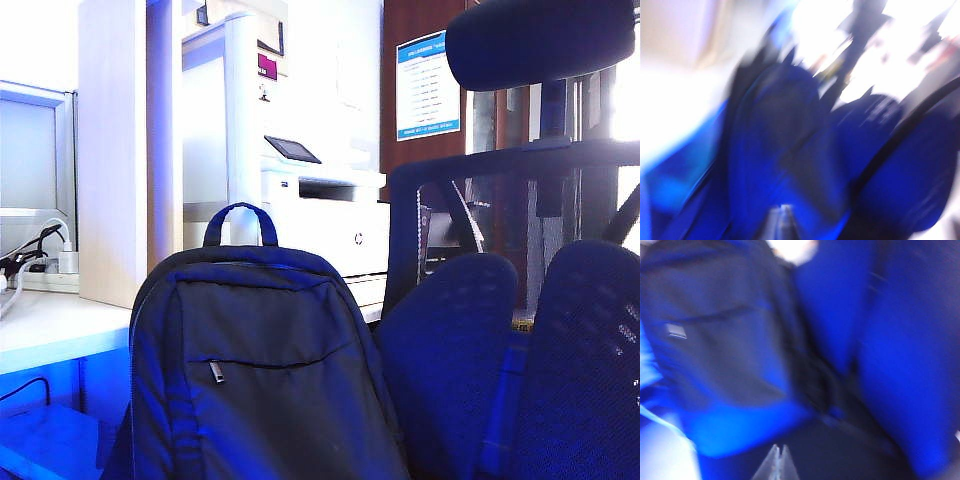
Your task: Grab the backpack from the chair and place it on the desk.
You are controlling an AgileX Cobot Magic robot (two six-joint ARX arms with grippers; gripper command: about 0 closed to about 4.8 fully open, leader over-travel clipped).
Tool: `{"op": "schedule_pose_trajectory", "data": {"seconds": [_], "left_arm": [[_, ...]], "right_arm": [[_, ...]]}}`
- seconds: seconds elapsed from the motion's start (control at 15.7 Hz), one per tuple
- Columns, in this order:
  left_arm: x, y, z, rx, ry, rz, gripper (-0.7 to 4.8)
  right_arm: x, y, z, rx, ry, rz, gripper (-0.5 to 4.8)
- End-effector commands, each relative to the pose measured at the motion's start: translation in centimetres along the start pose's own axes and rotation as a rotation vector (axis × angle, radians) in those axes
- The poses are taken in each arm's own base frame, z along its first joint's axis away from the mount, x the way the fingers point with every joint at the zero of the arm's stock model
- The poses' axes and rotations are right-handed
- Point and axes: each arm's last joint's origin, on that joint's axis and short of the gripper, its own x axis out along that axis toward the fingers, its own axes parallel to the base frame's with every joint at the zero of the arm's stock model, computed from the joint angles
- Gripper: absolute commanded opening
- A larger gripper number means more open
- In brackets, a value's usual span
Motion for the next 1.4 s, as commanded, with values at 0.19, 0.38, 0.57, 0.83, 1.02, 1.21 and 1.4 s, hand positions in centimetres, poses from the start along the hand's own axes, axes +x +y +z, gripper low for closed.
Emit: {"op": "schedule_pose_trajectory", "data": {"seconds": [0.19, 0.38, 0.57, 0.83, 1.02, 1.21, 1.4], "left_arm": [[-0.8, -1.9, 3.8, -0.034, -0.241, -0.147, 3.46], [-1.0, -2.9, 6.5, -0.027, -0.253, -0.15, 3.52], [1.3, -2.8, 10.3, -0.016, -0.147, -0.142, 3.55], [7.1, -0.1, 12.7, 0.084, 0.043, -0.129, 4.78], [13.2, 2.6, 11.0, 0.1, 0.23, -0.141, 4.79], [18.6, 4.8, 8.7, 0.089, 0.314, -0.15, 4.79], [23.1, 7.3, 6.7, 0.049, 0.378, -0.148, 4.79]], "right_arm": [[-1.0, 0.9, 4.3, 0.096, -0.268, 0.098, 1.14], [-2.8, 2.1, 8.6, 0.04, -0.383, 0.116, 2.89], [-4.1, 2.9, 10.7, 0.036, -0.432, 0.124, 3.76], [-3.6, 2.6, 10.9, 0.112, -0.401, 0.118, 4.32], [-2.4, 2.1, 11.2, 0.161, -0.353, 0.112, 4.79], [-1.3, 1.7, 11.8, 0.178, -0.318, 0.106, 4.79], [-0.4, 2.0, 13.4, 0.181, -0.29, 0.133, 4.79]]}}
